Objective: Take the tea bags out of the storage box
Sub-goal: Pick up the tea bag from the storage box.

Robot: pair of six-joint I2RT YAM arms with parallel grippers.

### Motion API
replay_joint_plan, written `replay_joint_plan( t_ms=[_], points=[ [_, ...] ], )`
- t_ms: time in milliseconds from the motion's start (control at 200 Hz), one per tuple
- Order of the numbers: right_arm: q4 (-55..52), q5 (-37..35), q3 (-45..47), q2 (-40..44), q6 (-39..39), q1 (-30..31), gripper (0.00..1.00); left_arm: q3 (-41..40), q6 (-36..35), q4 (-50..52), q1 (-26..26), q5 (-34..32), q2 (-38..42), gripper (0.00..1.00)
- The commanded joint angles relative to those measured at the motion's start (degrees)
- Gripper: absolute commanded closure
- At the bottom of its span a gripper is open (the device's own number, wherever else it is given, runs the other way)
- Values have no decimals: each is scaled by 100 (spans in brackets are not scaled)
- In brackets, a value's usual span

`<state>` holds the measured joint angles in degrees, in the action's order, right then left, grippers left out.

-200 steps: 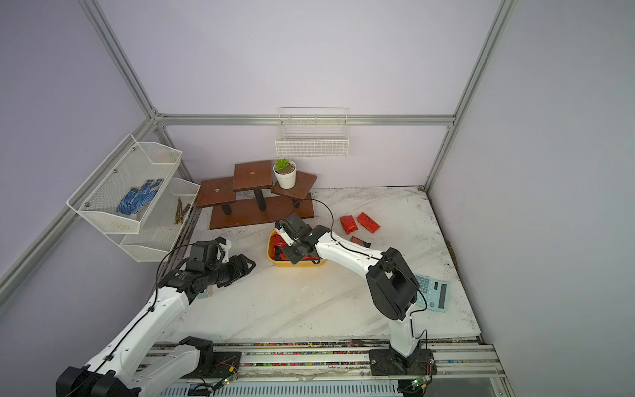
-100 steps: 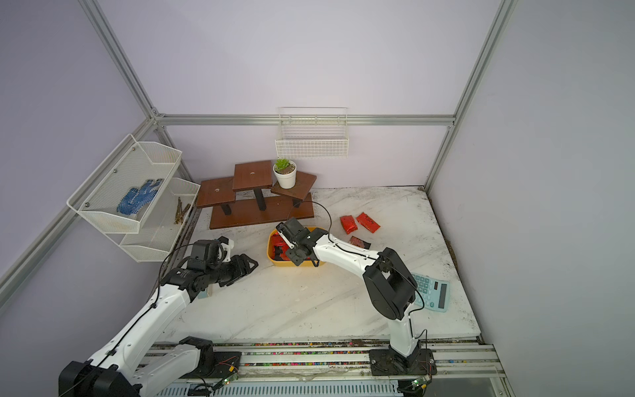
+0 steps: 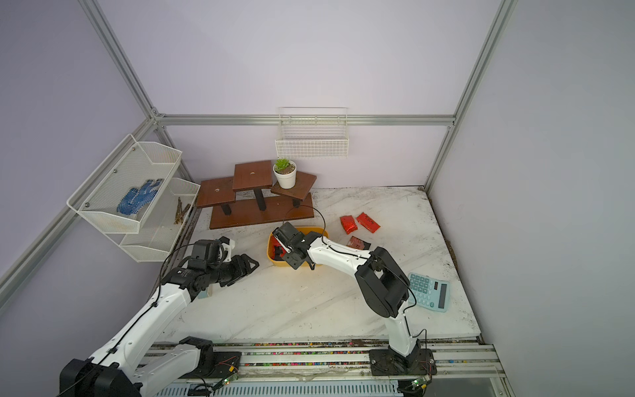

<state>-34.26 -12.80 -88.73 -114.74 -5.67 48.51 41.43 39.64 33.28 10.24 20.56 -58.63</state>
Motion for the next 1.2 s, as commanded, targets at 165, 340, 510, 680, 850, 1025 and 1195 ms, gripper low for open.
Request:
replay_joint_plan(
  t_ms=[165, 340, 510, 680, 850, 1025, 1195],
  points=[
    [154, -621, -344, -256, 73, 81, 72, 120, -61, -155, -31, 81, 71, 32],
    [273, -792, -452, -321, 130, 88, 85, 112, -57, -147, -31, 108, 71, 32],
    [359, -805, -495, -283, 222, 92, 100, 93, -37, -149, -32, 119, 107, 32],
    [395, -395, -348, -5, 217, 97, 100, 109, -10, -171, -31, 135, 114, 32],
    [501, 58, 64, 702, 249, 99, 100, 117, 31, -233, -32, 177, 118, 32],
    [562, 87, 416, 1377, 408, 97, 100, 148, 77, -277, -31, 273, 91, 32],
    [691, -25, 730, 1957, 743, -19, 100, 268, 98, -304, -20, 387, 84, 33]
  ],
)
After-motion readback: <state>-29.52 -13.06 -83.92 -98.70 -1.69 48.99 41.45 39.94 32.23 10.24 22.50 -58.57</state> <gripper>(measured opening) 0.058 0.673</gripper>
